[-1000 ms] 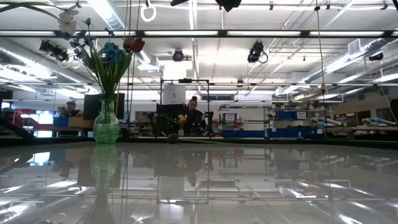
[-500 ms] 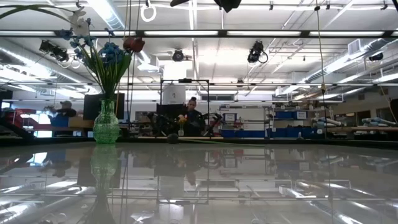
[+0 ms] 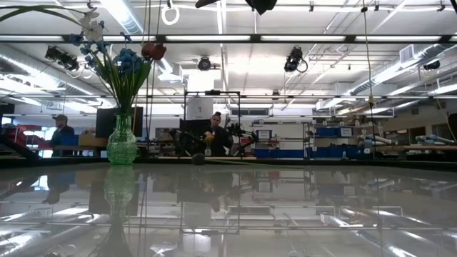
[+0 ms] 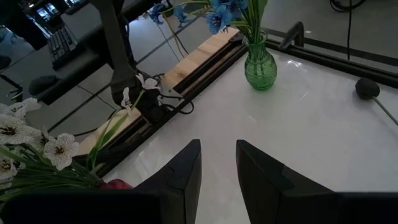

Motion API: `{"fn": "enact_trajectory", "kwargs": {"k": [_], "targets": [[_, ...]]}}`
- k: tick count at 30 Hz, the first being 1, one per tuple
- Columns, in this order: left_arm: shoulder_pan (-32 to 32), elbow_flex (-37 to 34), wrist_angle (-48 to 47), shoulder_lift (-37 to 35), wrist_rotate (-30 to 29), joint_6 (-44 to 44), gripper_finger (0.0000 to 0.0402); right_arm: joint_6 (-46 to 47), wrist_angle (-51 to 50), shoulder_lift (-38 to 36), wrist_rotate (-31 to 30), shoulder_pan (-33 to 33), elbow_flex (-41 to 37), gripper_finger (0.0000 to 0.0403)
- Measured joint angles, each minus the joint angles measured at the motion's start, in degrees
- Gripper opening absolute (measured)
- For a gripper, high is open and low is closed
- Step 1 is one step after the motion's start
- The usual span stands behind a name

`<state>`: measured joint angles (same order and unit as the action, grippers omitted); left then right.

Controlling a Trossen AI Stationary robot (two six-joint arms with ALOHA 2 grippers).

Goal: Sort flowers into vase by color
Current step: Put the bottom black tulip into the red vase

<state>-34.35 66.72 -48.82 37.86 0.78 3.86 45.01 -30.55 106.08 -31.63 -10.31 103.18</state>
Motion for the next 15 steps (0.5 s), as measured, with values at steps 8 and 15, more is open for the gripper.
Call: {"fn": "enact_trajectory", "kwargs": {"k": [8, 15], "targets": [[0.0, 0.0, 0.7, 0.0, 0.5, -0.8, 0.0005, -0.2, 0.0, 0.0, 0.0, 0.0, 0.0, 0.0109], [0.0, 0.0, -0.1, 0.8, 1.8, -0.8, 0.0005, -0.2, 0.0, 0.0, 0.0, 0.0, 0.0, 0.0109]]}}
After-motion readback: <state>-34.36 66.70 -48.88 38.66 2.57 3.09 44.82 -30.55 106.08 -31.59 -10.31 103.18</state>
